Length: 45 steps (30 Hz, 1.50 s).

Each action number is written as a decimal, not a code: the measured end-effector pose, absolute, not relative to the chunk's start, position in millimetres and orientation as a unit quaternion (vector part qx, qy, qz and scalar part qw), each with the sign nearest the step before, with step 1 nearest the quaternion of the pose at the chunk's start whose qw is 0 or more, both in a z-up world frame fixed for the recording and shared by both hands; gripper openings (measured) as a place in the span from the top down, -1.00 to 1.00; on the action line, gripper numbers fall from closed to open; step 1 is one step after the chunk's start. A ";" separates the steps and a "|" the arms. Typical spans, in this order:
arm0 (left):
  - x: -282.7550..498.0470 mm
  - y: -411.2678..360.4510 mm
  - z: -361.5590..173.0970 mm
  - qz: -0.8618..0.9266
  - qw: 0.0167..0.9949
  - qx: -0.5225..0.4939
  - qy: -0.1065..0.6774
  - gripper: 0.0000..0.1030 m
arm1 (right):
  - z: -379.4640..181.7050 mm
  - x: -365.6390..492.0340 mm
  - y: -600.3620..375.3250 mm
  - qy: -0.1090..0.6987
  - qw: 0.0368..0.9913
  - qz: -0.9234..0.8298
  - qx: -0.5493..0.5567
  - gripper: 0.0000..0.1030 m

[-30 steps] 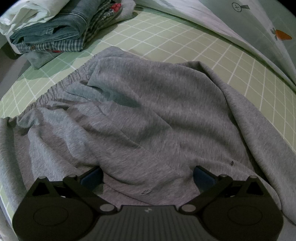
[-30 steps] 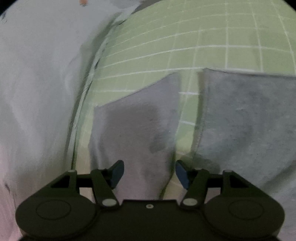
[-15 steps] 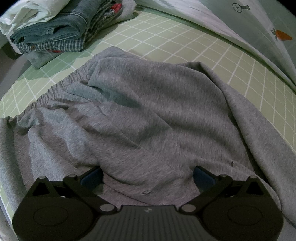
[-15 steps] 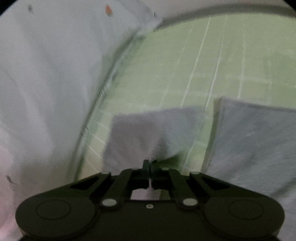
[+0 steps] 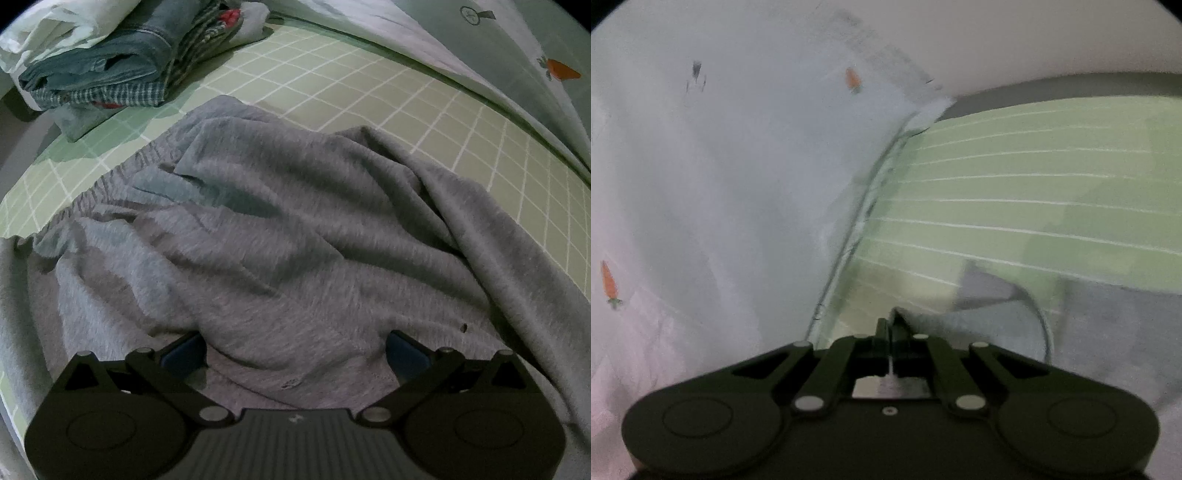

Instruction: Fold clothes

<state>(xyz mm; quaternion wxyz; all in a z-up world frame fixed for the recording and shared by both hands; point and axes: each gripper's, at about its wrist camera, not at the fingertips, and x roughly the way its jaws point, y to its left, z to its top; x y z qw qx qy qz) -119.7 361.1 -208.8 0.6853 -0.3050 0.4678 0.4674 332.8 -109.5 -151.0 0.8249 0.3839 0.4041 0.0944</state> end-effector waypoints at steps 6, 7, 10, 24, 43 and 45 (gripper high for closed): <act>-120.7 359.7 -209.5 0.459 0.696 -0.296 0.467 -1.00 | -115.4 458.4 -0.4 0.411 0.796 0.199 0.396 0.54; -120.9 359.5 -209.6 0.458 0.696 -0.295 0.467 -1.00 | -113.1 461.4 4.9 0.402 0.795 0.208 0.403 0.27; -121.9 358.5 -210.1 0.457 0.698 -0.294 0.466 -1.00 | -108.9 462.6 14.1 0.367 0.805 0.229 0.407 -0.17; -120.4 363.1 -211.1 0.457 0.687 -0.302 0.477 -1.00 | -224.1 422.9 -12.3 0.453 0.872 0.124 0.139 -0.11; -93.7 347.2 -190.4 0.476 0.676 -0.265 0.497 -1.00 | -232.8 440.0 -43.9 0.380 0.913 0.131 -0.074 0.95; -85.8 340.5 -185.4 0.473 0.684 -0.245 0.497 -1.00 | -232.0 433.7 -78.1 0.389 0.913 0.104 -0.062 0.95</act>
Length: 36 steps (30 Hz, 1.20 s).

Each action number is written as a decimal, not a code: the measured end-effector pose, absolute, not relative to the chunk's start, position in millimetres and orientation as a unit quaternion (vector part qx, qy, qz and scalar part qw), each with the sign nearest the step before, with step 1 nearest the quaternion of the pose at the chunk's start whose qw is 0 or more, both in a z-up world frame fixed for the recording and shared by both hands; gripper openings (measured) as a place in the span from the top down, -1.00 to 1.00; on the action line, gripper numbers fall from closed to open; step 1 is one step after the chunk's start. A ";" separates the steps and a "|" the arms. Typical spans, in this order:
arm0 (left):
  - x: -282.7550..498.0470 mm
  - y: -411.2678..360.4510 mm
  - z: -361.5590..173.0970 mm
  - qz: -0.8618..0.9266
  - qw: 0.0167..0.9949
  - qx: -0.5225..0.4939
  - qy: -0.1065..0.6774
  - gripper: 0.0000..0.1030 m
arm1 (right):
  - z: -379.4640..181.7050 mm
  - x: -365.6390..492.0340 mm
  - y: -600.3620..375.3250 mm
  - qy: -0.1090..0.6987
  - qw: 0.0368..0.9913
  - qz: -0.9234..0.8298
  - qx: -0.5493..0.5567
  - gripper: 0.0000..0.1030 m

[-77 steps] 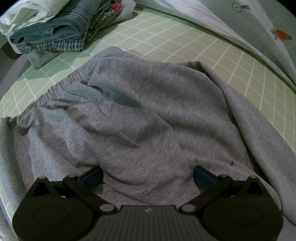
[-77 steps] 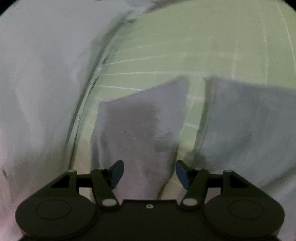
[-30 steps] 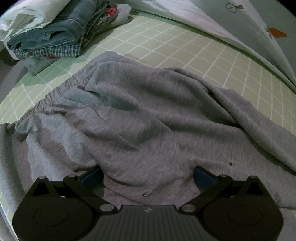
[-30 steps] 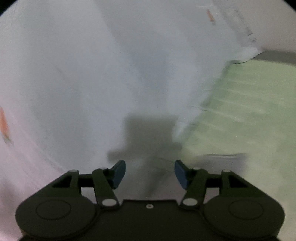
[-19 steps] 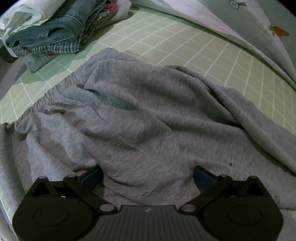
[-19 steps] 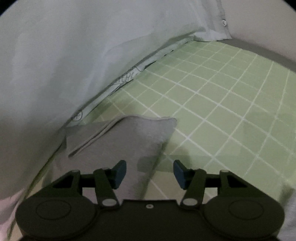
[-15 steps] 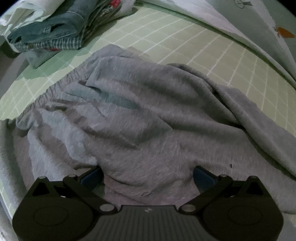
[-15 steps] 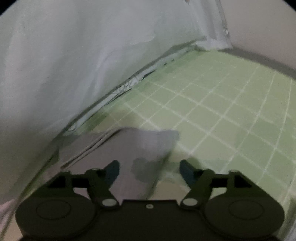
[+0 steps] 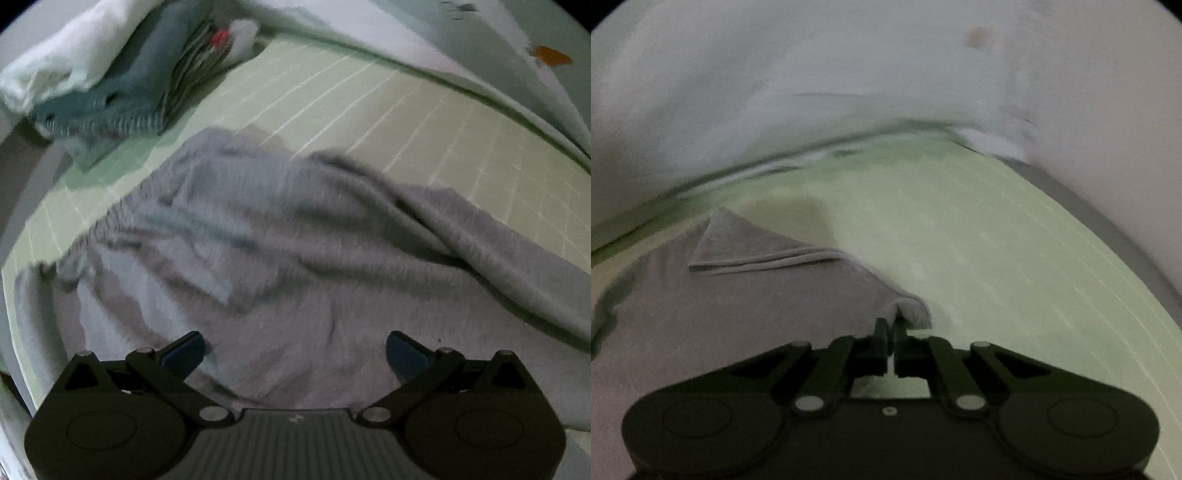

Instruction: Fold clothes

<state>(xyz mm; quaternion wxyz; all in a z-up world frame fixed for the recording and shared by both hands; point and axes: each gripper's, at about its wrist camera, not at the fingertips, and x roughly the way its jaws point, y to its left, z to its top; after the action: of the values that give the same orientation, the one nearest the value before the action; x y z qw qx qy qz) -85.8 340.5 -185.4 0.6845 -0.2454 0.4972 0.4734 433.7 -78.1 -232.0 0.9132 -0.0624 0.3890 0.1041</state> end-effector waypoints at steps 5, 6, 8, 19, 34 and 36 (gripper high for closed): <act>-64.2 325.6 -181.5 0.445 0.709 -0.203 0.508 -1.00 | -234.0 410.5 -142.3 0.393 0.915 0.049 -0.080 0.94; -59.8 323.1 -181.8 0.437 0.713 -0.197 0.511 -1.00 | -234.0 406.9 -150.6 0.394 0.914 0.043 -0.085 0.90; -50.1 316.2 -182.4 0.417 0.725 -0.181 0.518 -1.00 | -231.1 403.5 -153.7 0.397 0.913 0.033 -0.089 0.74; -10.6 277.4 -192.1 0.296 0.775 -0.105 0.549 -1.00 | -211.4 374.2 -82.2 0.363 0.909 0.188 -0.083 0.27; -5.1 302.7 -213.3 0.294 0.759 -0.159 0.559 -1.00 | -237.4 515.4 -97.7 0.377 0.920 0.099 0.028 0.57; -4.5 304.5 -213.5 0.296 0.758 -0.162 0.557 -1.00 | -232.7 529.6 -111.0 0.366 0.929 0.052 0.032 0.56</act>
<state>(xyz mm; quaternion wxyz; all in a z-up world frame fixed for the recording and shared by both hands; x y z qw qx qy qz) -4.5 304.5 -213.5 0.7584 -0.1620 0.5575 0.2964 529.5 -111.0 -232.7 0.9287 0.0325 0.3657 0.0524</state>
